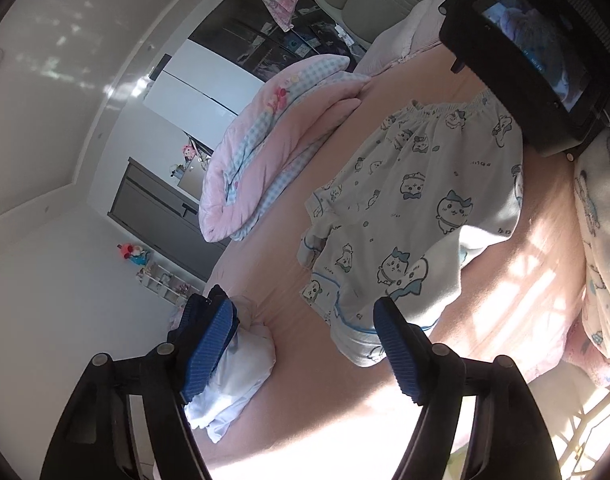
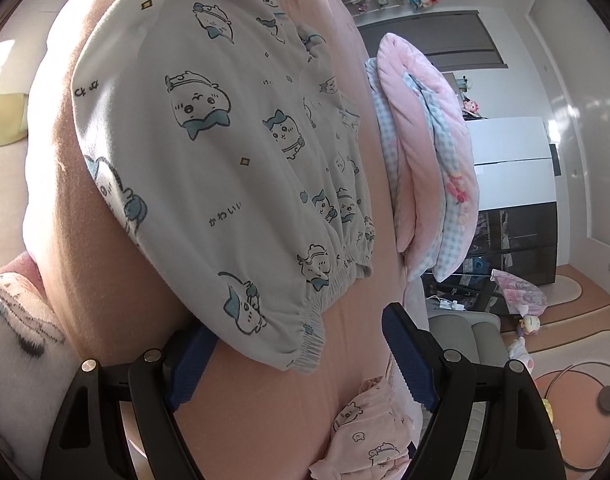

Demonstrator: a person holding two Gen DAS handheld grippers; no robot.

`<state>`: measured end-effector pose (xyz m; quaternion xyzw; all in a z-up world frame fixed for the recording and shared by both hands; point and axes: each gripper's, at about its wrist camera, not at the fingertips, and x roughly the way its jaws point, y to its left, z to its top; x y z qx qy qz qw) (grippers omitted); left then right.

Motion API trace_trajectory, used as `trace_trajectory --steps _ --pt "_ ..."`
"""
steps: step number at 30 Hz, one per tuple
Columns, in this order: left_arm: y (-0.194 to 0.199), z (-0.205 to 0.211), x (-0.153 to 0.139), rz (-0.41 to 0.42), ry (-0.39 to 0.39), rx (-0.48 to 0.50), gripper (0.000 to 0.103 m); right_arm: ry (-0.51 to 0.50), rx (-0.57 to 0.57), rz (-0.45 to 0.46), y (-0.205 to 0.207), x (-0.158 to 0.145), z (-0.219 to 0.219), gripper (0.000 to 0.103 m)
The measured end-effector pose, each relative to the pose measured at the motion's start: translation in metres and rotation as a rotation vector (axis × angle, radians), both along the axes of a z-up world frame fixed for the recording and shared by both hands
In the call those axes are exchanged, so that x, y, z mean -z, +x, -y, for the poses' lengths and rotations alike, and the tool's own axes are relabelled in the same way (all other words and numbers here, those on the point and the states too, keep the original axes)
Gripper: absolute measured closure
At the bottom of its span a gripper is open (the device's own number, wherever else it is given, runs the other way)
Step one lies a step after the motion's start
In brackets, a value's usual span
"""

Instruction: Fold clothes

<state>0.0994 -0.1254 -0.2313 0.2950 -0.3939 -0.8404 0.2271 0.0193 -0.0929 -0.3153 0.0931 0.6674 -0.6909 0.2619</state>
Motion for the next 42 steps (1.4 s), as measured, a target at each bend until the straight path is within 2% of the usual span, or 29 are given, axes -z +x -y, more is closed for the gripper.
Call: trace_trajectory --steps 7,12,19,23,28,33,36,37,38,40,42 --pt "-0.007 -0.039 0.016 0.020 -0.061 0.118 0.030 0.010 -0.028 -0.038 0.004 0.001 -0.002 0.021" --pt "-0.028 -0.040 0.035 0.088 -0.063 0.083 0.030 0.005 -0.087 -0.093 0.012 0.002 -0.007 0.021" --pt "-0.046 -0.036 0.054 0.163 -0.150 0.051 0.030 0.038 -0.126 -0.147 0.015 0.007 -0.006 0.021" --pt "-0.055 -0.028 0.053 0.161 -0.179 0.018 0.030 0.042 -0.118 -0.159 0.011 0.011 -0.003 0.021" --pt "-0.067 -0.014 0.045 0.166 -0.154 -0.042 0.030 0.021 -0.091 -0.142 0.007 0.010 0.000 0.021" --pt "-0.064 -0.003 0.044 0.195 -0.200 -0.084 0.030 0.010 -0.074 -0.139 0.005 0.008 0.001 0.021" --pt "-0.055 0.002 0.044 0.209 -0.223 -0.041 0.030 0.018 -0.081 -0.123 0.005 0.010 0.002 0.023" --pt "-0.052 0.003 0.046 0.224 -0.238 -0.019 0.030 0.033 -0.089 -0.104 0.007 0.012 0.002 0.029" --pt "-0.051 0.003 0.051 0.259 -0.259 0.004 0.030 0.048 -0.097 -0.084 0.008 0.014 0.003 0.041" --pt "-0.048 0.003 0.066 0.343 -0.297 0.049 0.030 0.074 -0.104 -0.043 0.009 0.016 0.004 0.054" --pt "-0.044 0.000 0.077 0.362 -0.354 0.081 0.031 0.086 -0.098 0.004 0.007 0.017 0.004 0.059"
